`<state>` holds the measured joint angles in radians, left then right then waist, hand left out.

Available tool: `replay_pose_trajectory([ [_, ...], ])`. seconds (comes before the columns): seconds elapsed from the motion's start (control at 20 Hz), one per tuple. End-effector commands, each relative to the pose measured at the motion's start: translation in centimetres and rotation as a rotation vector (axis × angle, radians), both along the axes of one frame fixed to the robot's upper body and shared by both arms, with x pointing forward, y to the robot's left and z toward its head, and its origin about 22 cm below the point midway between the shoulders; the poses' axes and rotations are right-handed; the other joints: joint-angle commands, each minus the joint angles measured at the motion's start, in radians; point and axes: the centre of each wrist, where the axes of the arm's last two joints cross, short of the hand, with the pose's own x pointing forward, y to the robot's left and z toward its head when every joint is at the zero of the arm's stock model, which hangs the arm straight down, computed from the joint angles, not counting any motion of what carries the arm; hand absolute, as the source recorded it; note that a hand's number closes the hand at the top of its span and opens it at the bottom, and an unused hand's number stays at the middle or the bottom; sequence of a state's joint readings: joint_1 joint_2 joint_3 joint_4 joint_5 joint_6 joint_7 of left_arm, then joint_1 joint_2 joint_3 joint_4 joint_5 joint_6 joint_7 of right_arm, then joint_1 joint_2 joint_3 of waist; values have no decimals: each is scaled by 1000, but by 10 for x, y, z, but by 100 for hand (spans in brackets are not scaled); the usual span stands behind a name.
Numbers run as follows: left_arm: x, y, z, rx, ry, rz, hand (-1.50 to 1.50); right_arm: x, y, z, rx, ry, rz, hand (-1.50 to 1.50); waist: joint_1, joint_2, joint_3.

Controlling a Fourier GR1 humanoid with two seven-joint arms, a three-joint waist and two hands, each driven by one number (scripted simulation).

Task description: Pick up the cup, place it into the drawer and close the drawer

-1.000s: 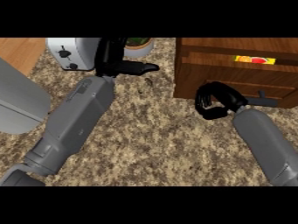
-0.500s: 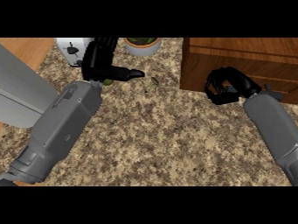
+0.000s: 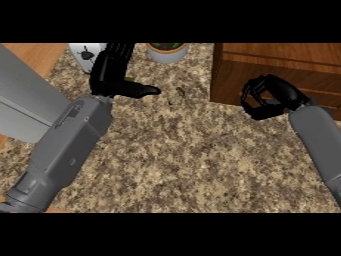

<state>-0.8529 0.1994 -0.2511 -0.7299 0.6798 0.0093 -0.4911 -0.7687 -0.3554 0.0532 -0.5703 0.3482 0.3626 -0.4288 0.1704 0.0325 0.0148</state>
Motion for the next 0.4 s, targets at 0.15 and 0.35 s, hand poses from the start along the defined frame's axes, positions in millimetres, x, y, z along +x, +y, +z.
replay_pose_trajectory([
  [0.15,-2,13,-1,-8,3,-7,-150,29,-39,95,-36,-202,-193,150,46,15,-12],
  [0.35,-3,8,-1,-19,-10,-27,-150,29,-33,92,-7,-191,-179,150,56,18,-12],
])
